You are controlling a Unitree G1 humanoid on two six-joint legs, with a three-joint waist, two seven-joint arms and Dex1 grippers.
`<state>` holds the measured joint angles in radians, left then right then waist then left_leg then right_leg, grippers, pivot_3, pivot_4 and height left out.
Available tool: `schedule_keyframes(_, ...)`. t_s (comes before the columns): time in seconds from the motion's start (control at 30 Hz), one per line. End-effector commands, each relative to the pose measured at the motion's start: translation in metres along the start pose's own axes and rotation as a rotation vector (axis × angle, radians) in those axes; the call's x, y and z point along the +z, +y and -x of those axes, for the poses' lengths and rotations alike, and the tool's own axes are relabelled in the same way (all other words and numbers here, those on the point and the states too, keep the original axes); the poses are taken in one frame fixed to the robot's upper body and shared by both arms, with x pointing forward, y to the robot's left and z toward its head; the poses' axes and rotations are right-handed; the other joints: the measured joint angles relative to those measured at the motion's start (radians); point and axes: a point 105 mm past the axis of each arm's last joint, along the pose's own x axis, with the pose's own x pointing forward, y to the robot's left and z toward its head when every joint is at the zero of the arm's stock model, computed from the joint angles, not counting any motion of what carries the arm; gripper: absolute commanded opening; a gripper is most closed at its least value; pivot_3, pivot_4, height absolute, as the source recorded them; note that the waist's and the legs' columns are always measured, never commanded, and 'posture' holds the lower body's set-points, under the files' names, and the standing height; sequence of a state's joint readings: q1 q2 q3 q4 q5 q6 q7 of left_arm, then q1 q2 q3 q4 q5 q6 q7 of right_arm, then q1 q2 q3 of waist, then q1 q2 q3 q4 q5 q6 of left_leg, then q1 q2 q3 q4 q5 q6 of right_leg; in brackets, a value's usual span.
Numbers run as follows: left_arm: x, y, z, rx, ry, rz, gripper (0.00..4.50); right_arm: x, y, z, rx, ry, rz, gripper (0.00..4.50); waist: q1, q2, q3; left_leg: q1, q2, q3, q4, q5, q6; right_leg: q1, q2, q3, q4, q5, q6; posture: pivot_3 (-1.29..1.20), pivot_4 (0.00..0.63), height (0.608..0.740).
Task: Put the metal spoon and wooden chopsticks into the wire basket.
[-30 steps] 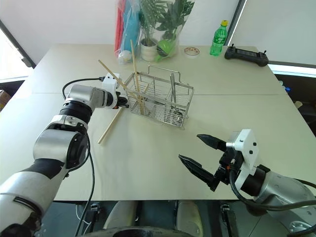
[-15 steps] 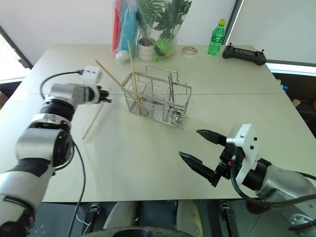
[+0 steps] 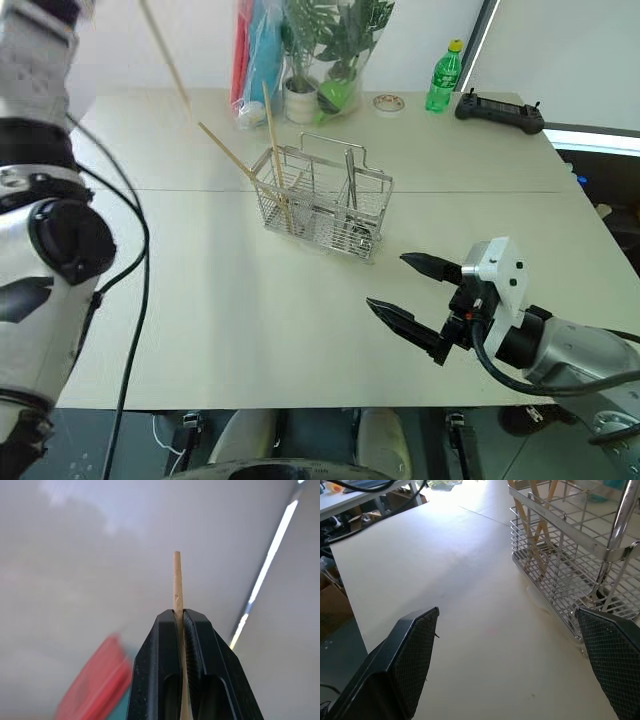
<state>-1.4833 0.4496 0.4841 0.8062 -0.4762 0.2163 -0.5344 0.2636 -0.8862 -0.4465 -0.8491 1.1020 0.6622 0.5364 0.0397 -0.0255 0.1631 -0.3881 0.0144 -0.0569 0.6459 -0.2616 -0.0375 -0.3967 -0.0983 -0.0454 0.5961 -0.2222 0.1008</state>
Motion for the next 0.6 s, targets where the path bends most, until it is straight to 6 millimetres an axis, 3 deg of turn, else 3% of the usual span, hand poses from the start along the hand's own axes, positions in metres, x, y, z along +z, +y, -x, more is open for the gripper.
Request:
schedule_keyframes(0.03,0.000,-0.039,-0.006,-0.145,-0.034,0.004,0.03,0.008,-0.001,0.002,0.004,-0.009,0.026,4.50,0.000,0.002,0.000,0.001,0.000,0.000,0.000,0.000,0.000,0.000,0.000,0.000,0.001,0.000,0.000,0.00,0.150,0.703)
schedule_keyframes(0.17,-0.027,-0.072,-0.001,-0.256,0.013,-0.041,0.03,0.010,-0.003,0.005,-0.014,-0.010,0.030,4.50,-0.001,0.002,0.000,0.003,0.001,-0.001,0.000,0.000,0.000,0.001,0.001,0.000,0.002,-0.001,-0.004,0.00,0.150,0.703)
schedule_keyframes(0.4,-0.086,-0.085,0.024,-0.297,0.134,-0.072,0.03,0.012,-0.001,0.009,-0.047,-0.029,0.018,4.50,0.000,0.002,0.000,0.003,0.001,0.000,0.000,0.000,0.000,0.001,0.001,0.001,0.002,-0.001,-0.005,0.00,0.150,0.703)
schedule_keyframes(0.5,-0.101,-0.088,0.031,-0.296,0.166,-0.041,0.97,0.012,0.000,0.010,-0.056,-0.035,0.014,4.50,0.000,0.002,0.000,0.001,0.000,0.000,0.001,0.000,0.000,0.001,0.001,0.001,0.001,-0.001,-0.005,0.00,0.150,0.703)
schedule_keyframes(0.6,-0.106,-0.093,0.035,-0.308,0.174,-0.023,2.47,0.013,0.000,0.011,-0.064,-0.043,0.007,4.50,0.000,0.001,0.001,0.001,0.000,-0.001,0.001,0.000,0.000,0.001,0.001,0.001,0.001,-0.001,-0.005,0.00,0.150,0.703)
